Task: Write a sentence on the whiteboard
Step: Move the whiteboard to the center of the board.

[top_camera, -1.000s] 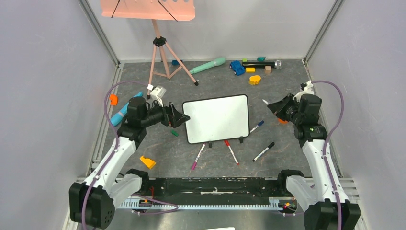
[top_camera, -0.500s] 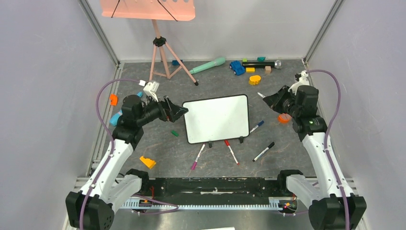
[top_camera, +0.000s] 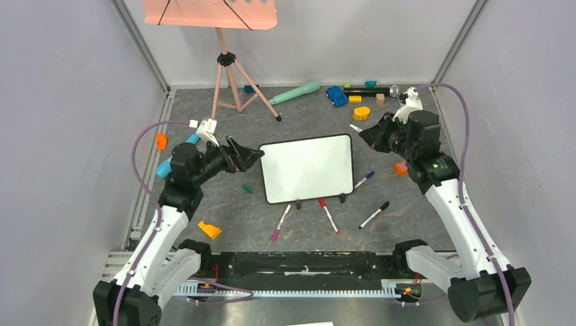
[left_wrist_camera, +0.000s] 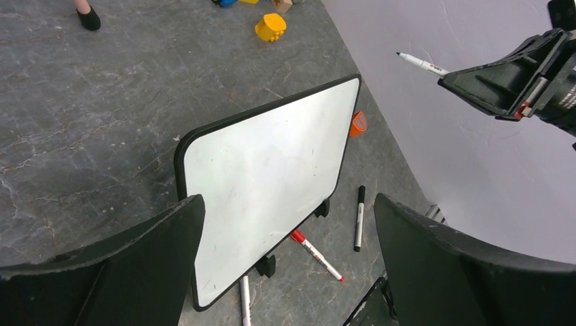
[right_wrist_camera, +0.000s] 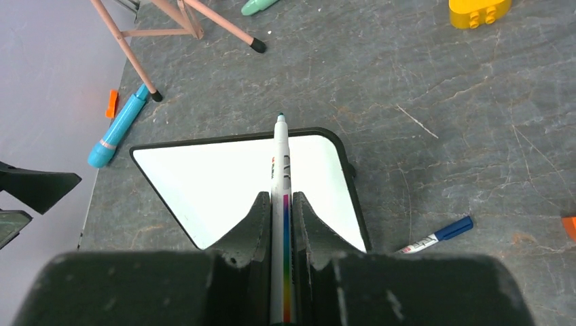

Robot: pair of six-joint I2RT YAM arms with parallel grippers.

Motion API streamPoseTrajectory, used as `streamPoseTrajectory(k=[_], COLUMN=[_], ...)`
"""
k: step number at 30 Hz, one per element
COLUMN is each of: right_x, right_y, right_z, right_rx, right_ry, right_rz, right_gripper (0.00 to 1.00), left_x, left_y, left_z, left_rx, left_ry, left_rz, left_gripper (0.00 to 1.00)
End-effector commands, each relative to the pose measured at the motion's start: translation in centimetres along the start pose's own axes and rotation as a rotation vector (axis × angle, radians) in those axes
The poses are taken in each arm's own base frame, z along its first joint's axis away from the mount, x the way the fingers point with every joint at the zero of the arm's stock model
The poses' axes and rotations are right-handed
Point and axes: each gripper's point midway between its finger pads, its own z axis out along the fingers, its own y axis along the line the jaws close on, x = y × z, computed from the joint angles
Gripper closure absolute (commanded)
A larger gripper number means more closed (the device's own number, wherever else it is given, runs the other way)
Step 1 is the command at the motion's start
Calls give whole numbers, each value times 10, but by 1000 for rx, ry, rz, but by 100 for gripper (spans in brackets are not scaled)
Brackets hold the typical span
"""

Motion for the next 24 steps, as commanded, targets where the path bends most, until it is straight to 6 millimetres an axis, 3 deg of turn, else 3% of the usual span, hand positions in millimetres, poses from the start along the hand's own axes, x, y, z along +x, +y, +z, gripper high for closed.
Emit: streamPoseTrajectory(k=[1, 6, 10, 15, 17, 21, 24], right_x=[-25, -30, -24, -15, -13, -8, -5], right_y=[14, 31, 41, 42, 40, 38, 38], right_z=[-7, -15, -22, -30, -32, -32, -30], right_rx=[6, -6, -29, -46, -38, -34, -41], right_ry=[-65, -82, -76, -64, -61, -45, -30], right_rz=[-104, -195, -223, -224, -228, -227, -236], right_gripper=[100, 100, 100, 100, 100, 100, 100], left_x=[-5, -2, -6, -20, -14, -1, 1], left_y=[1, 17, 54, 52, 60, 54, 63], left_z=[1, 1, -9, -22, -23, -14, -11], left_rx=[-6, -94, -297, -209, -256, -193, -246], left_ry=[-25, -41, -192, -390, -362, -239, -209], left_rz=[-3, -81, -293, -200, -183, 54, 5], left_gripper=[0, 0, 0, 0, 0, 0, 0])
